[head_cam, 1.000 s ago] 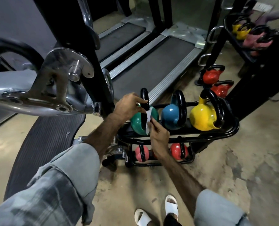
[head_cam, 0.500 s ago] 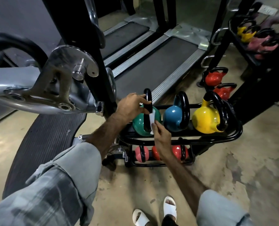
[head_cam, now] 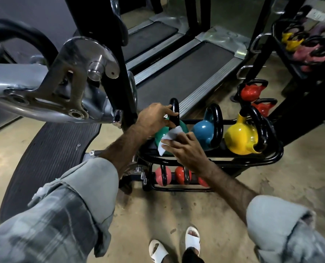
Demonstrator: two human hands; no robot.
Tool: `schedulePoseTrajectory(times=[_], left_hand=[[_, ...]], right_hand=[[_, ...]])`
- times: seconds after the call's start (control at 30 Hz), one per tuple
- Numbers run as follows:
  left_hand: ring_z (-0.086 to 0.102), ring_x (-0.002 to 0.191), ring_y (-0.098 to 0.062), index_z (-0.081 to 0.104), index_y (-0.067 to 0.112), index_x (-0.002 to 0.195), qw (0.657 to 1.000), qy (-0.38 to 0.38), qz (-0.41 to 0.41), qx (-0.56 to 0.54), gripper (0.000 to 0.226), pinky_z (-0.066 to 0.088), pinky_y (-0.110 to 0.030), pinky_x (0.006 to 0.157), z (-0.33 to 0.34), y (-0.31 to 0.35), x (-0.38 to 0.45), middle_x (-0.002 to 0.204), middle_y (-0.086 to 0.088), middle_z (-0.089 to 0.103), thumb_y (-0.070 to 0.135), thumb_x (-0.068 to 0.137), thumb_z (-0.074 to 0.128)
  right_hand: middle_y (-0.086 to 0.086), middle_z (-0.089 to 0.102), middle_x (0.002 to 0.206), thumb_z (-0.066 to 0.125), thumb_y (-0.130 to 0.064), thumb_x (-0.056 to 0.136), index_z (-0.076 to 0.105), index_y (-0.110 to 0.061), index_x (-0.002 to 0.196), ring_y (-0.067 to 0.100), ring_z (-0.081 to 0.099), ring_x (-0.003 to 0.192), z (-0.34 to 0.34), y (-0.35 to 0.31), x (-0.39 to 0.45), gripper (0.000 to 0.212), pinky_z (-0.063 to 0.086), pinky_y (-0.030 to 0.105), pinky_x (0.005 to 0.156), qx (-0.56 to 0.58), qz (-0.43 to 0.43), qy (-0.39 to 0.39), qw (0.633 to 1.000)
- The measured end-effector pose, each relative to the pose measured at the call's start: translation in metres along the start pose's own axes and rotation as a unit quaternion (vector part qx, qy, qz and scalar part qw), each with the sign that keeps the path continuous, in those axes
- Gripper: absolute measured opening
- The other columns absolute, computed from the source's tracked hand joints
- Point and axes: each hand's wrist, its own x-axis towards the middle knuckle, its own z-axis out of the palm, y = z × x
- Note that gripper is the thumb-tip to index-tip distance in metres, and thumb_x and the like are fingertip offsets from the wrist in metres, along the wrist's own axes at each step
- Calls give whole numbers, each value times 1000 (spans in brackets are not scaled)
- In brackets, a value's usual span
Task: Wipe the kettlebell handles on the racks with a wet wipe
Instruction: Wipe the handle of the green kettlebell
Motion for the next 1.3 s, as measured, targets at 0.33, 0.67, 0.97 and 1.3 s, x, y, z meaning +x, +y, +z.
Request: schedulePoseTrajectory(times=[0.33,0.67,0.97,1.3], left_hand=[[41,132,-13,61,49,115,1000,-7,-7,7,38,44,-38,101,2,-4,2,140,17,49,32,83,68],[35,135,-12,58,49,119,999,-23,2,48,36,39,-36,102,-4,0,1,141,18,47,41,85,64],[30,138,-14,58,47,121,999,-22,11,43,38,38,-38,105,1,-4,4,143,20,44,39,85,65],[53,123,-14,64,15,122,950,44,11,-309,40,45,-24,101,42,-18,-8,140,-5,50,3,84,66]], right_hand=[[0,67,89,60,-27,85,73,-18,89,30,55,98,-38,16,42,16,31,41,74,-120,-95,-147,977],[-1,67,96,59,-20,85,72,-21,94,32,51,104,-33,21,36,16,32,42,74,-126,-122,-139,975],[-5,57,131,65,-18,82,73,-21,103,27,47,104,-9,34,-4,23,38,37,75,-53,-164,-49,984],[5,38,153,54,-1,95,40,-12,146,16,44,136,-1,-29,-6,54,37,30,112,314,295,99,897]])
